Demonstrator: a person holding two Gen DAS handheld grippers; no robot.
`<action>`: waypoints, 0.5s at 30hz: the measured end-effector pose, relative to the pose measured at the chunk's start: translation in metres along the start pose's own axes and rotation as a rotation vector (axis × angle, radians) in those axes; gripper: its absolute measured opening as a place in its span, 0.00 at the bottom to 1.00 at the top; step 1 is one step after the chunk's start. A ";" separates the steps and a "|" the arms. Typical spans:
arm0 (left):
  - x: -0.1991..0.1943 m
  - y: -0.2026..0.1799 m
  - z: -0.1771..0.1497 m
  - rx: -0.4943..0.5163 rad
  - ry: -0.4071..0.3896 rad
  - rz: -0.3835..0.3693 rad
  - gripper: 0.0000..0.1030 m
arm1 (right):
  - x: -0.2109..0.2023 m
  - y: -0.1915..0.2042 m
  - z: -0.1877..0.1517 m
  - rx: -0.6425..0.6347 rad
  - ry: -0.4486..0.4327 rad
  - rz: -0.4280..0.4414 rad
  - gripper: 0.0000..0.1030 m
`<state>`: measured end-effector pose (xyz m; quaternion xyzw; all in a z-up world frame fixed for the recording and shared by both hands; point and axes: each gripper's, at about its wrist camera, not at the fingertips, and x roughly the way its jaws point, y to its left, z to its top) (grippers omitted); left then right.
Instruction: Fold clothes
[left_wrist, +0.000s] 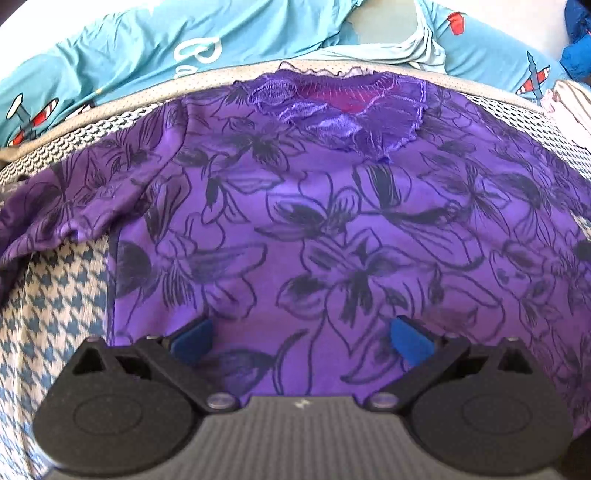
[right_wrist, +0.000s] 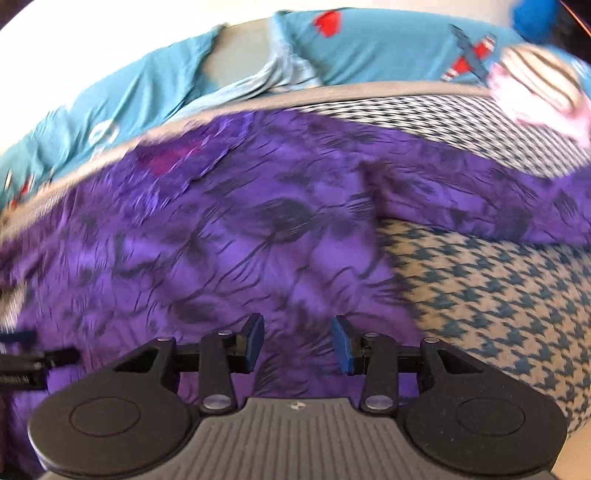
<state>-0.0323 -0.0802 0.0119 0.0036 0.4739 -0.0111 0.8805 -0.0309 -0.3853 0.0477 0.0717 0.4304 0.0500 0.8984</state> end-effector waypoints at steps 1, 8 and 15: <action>0.000 -0.001 0.003 0.014 -0.010 0.008 1.00 | -0.003 -0.009 0.005 0.031 -0.018 -0.020 0.38; 0.004 0.001 0.015 0.020 -0.038 0.013 1.00 | -0.020 -0.089 0.029 0.262 -0.112 -0.144 0.38; 0.008 -0.002 0.014 0.019 -0.033 0.001 1.00 | -0.029 -0.172 0.035 0.565 -0.170 -0.169 0.39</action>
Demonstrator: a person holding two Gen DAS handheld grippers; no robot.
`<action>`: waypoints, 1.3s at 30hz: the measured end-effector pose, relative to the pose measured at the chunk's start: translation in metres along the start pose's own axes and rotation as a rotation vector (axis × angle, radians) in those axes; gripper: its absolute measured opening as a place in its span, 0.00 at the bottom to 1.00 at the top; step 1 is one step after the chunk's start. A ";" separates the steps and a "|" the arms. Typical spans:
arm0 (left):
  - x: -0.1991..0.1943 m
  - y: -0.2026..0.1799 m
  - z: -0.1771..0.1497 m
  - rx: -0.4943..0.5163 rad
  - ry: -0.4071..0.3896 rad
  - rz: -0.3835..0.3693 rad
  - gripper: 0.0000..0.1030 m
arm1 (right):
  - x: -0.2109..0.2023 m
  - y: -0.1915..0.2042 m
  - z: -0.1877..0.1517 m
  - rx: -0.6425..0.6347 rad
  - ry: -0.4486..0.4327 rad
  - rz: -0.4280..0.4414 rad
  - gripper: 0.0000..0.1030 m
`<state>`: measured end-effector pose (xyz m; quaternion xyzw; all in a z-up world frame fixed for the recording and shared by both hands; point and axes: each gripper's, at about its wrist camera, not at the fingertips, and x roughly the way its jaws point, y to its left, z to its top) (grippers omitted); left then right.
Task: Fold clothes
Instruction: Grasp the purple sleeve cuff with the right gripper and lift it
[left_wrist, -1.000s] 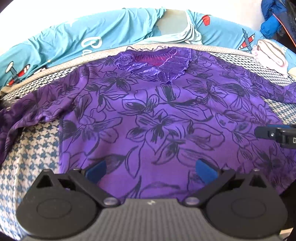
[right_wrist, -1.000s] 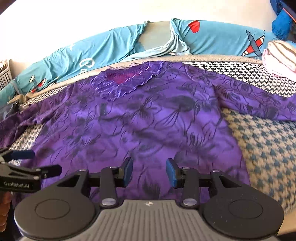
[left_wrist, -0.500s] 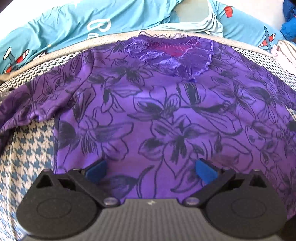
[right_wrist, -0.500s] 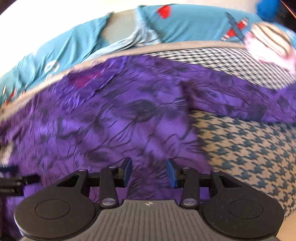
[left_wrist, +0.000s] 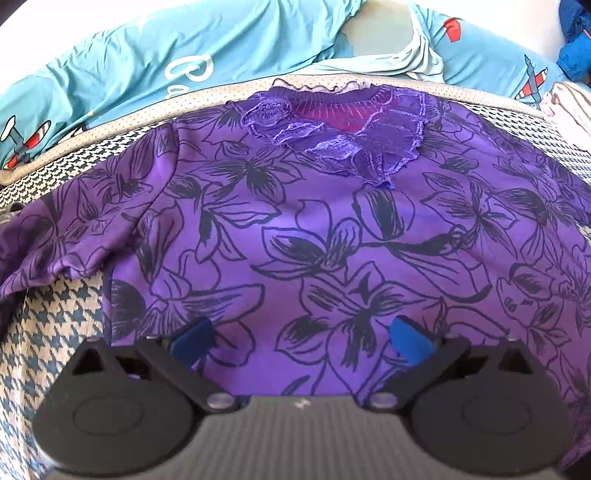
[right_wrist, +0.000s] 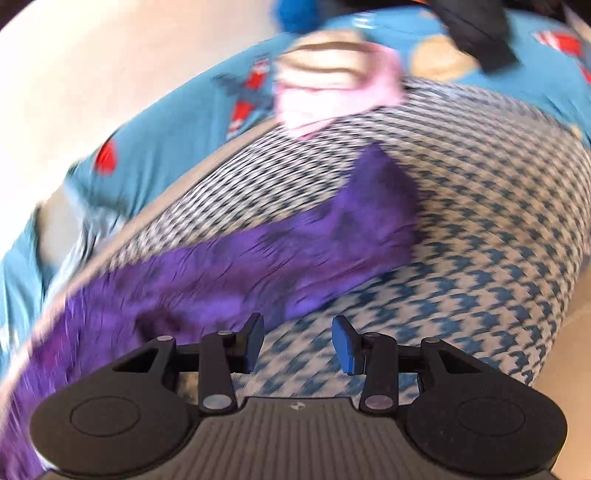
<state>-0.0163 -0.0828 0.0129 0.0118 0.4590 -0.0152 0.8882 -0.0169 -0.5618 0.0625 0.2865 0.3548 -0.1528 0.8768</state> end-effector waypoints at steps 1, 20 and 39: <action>0.000 0.000 0.000 -0.003 -0.001 -0.004 1.00 | 0.002 -0.009 0.005 0.050 0.002 0.008 0.39; 0.005 -0.005 -0.005 -0.020 0.006 -0.013 1.00 | 0.030 -0.053 0.040 0.372 -0.138 0.039 0.40; 0.006 -0.013 -0.008 0.019 -0.014 0.010 1.00 | 0.001 -0.030 0.045 0.270 -0.375 -0.116 0.11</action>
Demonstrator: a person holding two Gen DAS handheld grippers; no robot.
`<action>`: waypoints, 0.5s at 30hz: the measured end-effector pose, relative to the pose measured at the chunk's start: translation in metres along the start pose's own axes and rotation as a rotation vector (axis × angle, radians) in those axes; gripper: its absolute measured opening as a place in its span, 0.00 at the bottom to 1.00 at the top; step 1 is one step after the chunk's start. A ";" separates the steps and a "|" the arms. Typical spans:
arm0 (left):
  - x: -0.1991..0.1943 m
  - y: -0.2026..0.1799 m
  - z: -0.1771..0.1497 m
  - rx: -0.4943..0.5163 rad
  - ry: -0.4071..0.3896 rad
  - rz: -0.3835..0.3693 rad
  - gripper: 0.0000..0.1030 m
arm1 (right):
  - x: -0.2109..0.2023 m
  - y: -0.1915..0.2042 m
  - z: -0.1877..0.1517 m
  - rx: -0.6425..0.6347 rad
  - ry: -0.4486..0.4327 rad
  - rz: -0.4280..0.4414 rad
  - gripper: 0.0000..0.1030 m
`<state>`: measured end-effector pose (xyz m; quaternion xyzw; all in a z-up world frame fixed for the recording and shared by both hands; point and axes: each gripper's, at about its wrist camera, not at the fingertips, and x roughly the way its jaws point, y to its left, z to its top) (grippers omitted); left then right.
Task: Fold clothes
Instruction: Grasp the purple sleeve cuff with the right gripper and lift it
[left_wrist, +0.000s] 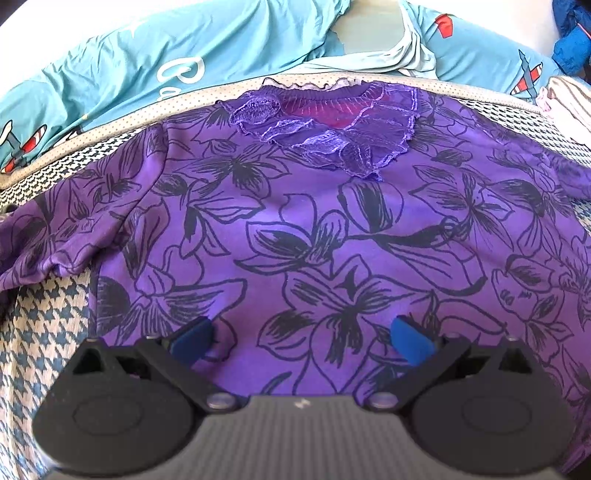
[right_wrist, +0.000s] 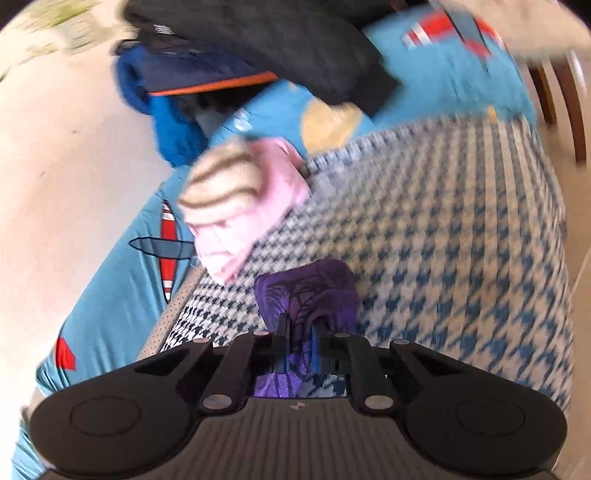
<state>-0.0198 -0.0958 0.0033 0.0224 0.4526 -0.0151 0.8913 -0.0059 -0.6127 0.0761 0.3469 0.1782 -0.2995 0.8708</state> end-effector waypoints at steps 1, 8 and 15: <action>0.000 0.000 0.000 0.002 -0.001 0.000 1.00 | -0.008 0.009 -0.002 -0.071 -0.027 -0.028 0.11; 0.000 0.001 -0.001 0.009 -0.004 -0.003 1.00 | -0.026 0.057 -0.044 -0.566 -0.047 -0.162 0.12; -0.004 0.002 -0.004 0.023 -0.007 -0.009 1.00 | -0.014 0.007 -0.019 -0.203 0.135 -0.142 0.28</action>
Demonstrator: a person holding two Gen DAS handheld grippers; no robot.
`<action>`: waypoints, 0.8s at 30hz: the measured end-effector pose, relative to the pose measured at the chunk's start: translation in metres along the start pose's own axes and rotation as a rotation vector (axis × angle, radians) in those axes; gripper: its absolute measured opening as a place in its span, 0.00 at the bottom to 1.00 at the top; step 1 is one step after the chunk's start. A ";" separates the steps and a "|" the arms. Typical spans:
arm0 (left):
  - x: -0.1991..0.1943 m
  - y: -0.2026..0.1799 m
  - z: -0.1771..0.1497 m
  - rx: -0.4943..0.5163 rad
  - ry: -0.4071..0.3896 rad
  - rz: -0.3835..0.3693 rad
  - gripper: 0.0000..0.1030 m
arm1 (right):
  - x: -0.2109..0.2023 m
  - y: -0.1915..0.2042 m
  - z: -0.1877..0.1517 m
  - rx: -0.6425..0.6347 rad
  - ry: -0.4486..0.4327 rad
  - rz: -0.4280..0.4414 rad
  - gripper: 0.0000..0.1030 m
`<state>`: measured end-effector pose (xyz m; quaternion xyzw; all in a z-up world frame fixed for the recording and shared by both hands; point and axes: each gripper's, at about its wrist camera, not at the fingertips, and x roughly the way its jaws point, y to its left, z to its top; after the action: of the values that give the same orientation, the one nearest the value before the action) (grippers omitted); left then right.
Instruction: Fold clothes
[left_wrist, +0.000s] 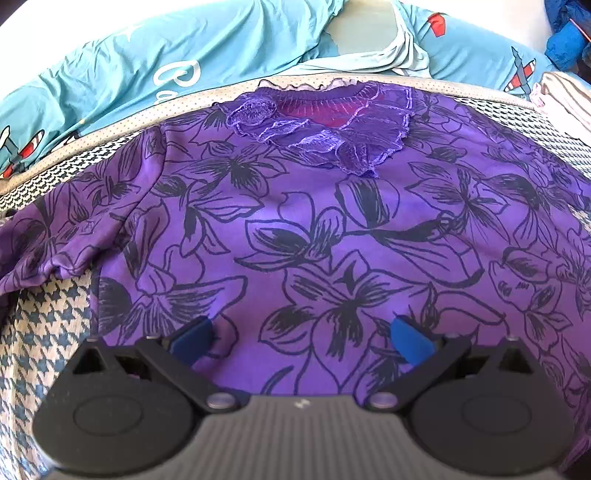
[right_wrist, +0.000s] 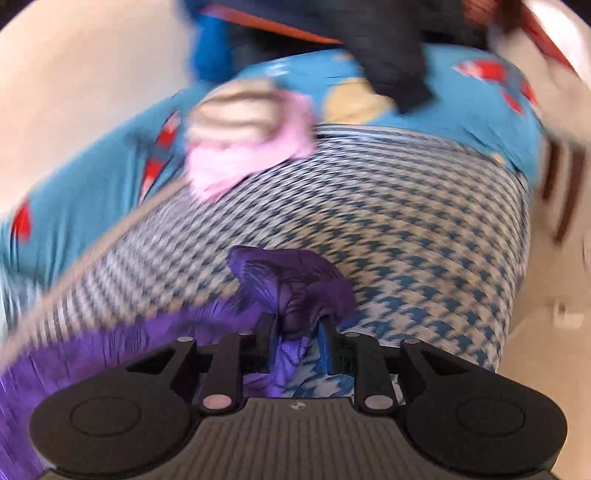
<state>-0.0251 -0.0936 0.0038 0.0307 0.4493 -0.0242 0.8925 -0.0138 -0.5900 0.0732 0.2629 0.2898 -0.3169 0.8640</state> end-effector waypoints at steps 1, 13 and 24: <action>0.000 0.000 0.000 0.002 0.000 -0.001 1.00 | -0.003 -0.009 0.002 0.046 -0.015 -0.018 0.31; 0.000 0.000 -0.001 0.000 -0.002 0.001 1.00 | 0.007 -0.082 0.008 0.460 0.037 0.031 0.32; 0.001 -0.002 -0.002 0.006 -0.007 0.006 1.00 | 0.014 -0.083 -0.003 0.605 0.104 0.145 0.35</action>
<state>-0.0260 -0.0953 0.0019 0.0346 0.4462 -0.0230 0.8940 -0.0634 -0.6486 0.0396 0.5439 0.2067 -0.3123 0.7509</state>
